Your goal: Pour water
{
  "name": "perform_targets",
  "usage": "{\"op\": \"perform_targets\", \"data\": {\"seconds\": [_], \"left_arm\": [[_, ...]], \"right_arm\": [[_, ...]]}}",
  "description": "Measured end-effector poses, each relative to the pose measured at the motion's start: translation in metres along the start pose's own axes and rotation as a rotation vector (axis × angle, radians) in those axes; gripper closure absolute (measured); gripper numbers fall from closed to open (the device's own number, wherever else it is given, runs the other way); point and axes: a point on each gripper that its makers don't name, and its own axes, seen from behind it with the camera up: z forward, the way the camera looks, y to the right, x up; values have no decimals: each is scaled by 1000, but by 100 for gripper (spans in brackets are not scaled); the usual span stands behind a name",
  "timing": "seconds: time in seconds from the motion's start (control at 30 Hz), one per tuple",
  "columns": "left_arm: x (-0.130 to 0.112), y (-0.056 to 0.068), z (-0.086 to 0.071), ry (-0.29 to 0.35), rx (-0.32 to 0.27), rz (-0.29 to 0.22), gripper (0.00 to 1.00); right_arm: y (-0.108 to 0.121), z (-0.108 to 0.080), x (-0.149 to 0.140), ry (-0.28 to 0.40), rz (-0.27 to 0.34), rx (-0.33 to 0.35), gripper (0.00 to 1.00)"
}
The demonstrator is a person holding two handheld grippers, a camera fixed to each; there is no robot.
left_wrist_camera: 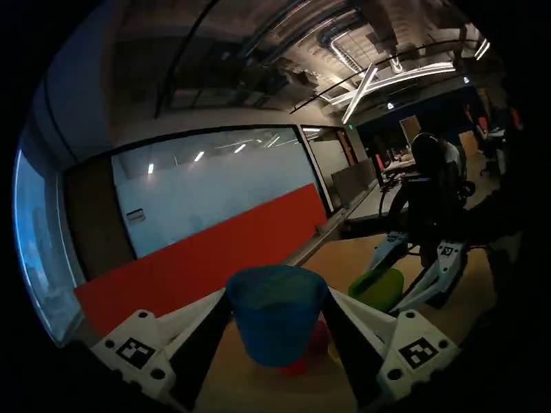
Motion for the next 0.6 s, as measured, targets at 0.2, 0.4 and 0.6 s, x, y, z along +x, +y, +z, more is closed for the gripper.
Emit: {"op": "perform_targets", "data": {"seconds": [0.2, 0.4, 0.6], "left_arm": [[14, -2, 0, 12, 12, 69, 13], [30, -6, 0, 26, 26, 152, 13], [45, -10, 2, 32, 36, 219, 13]], "right_arm": [[-5, 4, 1, 2, -4, 14, 10], [-9, 8, 2, 8, -3, 27, 10], [-12, 14, 2, 16, 0, 39, 10]]}}
